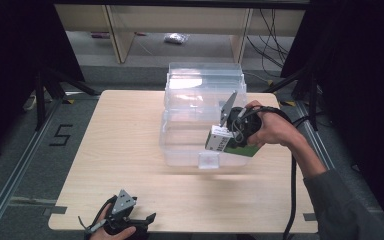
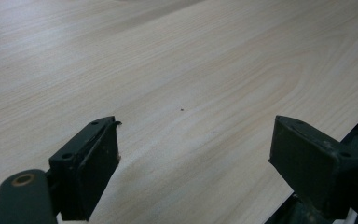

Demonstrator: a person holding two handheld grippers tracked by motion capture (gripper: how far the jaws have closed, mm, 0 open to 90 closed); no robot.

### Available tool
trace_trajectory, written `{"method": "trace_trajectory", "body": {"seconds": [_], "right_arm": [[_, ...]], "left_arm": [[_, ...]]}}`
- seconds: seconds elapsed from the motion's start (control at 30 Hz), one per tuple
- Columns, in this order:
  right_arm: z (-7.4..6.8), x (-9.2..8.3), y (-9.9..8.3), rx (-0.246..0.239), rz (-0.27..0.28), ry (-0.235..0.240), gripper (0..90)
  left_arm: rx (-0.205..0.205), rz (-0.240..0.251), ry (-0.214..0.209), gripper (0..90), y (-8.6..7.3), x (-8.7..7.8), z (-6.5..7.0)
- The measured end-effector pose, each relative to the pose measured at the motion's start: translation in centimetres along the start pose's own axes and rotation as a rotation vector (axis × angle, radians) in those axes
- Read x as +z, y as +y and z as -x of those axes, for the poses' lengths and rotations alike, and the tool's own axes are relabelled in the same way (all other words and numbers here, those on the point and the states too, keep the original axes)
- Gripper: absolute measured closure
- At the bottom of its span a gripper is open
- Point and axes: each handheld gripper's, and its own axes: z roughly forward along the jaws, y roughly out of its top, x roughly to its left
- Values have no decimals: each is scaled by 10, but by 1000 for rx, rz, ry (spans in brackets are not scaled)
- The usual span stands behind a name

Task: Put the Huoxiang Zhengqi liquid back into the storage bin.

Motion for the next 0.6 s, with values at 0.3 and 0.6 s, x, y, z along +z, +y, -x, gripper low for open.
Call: {"method": "trace_trajectory", "body": {"seconds": [0.3, 0.6], "right_arm": [[23, 5, 1, -9, -12, -24, 651], [46, 20, -4, -5, -19, -20, 651]], "left_arm": [[2, 2, -5, 149, 0, 0, 1], [6, -5, 5, 149, 0, -1, 1]]}}
